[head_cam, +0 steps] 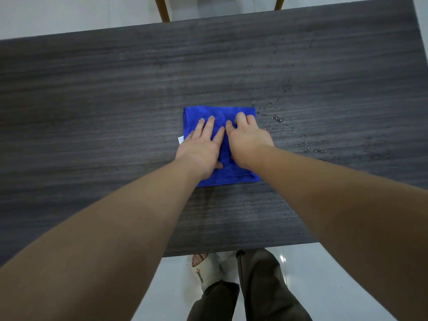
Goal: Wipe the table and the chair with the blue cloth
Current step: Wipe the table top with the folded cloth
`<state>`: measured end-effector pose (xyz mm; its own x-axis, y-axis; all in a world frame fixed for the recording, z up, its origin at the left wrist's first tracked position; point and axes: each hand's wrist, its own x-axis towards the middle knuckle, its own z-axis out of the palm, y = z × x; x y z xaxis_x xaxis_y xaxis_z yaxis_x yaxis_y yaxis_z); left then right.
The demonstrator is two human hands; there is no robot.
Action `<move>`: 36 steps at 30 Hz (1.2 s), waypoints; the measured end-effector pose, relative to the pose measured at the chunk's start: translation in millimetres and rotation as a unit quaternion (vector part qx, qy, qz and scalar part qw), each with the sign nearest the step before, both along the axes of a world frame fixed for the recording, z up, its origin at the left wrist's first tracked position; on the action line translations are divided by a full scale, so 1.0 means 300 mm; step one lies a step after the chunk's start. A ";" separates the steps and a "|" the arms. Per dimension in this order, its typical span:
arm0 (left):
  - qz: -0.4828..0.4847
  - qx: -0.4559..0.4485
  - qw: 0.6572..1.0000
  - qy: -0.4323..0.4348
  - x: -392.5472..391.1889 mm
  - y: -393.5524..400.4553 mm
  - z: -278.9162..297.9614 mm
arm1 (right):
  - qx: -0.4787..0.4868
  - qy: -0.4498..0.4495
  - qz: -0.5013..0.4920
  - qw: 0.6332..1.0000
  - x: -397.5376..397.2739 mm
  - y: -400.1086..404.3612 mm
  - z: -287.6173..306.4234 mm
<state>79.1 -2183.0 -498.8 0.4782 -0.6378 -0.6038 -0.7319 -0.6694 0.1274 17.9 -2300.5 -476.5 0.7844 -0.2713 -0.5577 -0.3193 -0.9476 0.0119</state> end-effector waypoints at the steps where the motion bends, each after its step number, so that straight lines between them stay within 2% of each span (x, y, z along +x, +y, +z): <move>1: 0.000 -0.001 1.000 -0.001 -0.006 0.002 -0.002 | 0.000 -0.002 -0.002 1.000 -0.004 0.002 -0.001; 16: 0.003 -0.016 1.000 0.004 -0.062 0.038 -0.002 | -0.001 -0.004 0.002 1.000 -0.066 0.043 0.001; 36: -0.007 0.010 1.000 0.001 -0.231 0.124 0.017 | -0.005 -0.017 -0.007 1.000 -0.214 0.145 0.017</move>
<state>9.9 -2145.8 -493.7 0.4679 -0.6326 -0.6172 -0.7408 -0.6615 0.1165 -46.2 -2257.0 -471.4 0.7985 -0.2875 -0.5290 -0.3329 -0.9429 0.0099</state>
